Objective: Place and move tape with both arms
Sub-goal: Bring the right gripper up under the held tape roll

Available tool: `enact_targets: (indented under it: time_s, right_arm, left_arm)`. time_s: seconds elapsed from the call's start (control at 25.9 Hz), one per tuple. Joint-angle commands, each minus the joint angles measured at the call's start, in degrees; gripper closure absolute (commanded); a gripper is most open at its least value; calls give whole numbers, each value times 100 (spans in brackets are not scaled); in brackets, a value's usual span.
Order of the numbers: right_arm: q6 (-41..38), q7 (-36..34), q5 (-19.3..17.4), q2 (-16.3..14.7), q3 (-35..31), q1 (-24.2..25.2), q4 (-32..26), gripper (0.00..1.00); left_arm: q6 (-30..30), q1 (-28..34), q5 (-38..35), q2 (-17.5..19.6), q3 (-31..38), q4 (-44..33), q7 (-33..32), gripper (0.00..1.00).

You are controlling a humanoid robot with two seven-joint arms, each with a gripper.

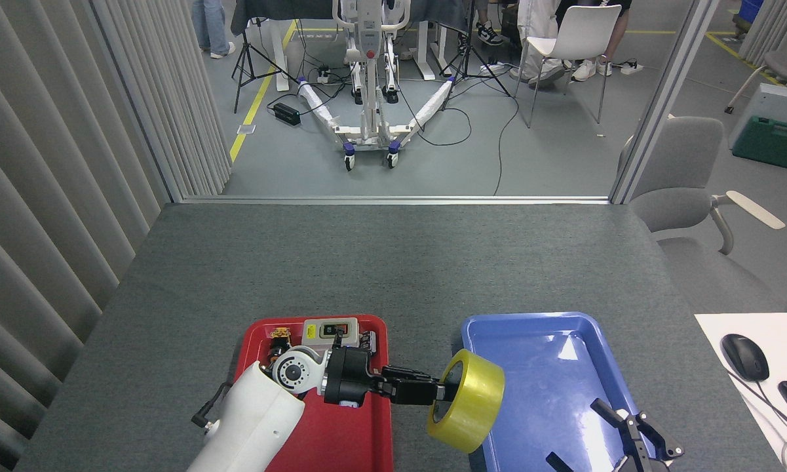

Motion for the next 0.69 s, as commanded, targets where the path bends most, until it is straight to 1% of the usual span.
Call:
enact_targets:
  time_s: [0.0, 0.23, 0.5, 0.66]
  right_arm:
    - [1, 112, -1, 81, 274, 72, -230, 0]
    - [1, 253, 8, 108, 625, 151, -292, 0]
    - [1, 578, 17, 407, 1205, 151, -388, 2]
    - [1, 639, 26, 433, 1364, 107, -397, 2]
  left_arm:
    - [-1, 0, 3, 6, -3, 7, -3, 100]
    - [-1, 9, 3, -11, -3, -2, -3, 100]
    - [-1, 17, 3, -29, -12, -11, 6, 100]
    - [-1, 140, -23, -55, -39, -204, 24, 100]
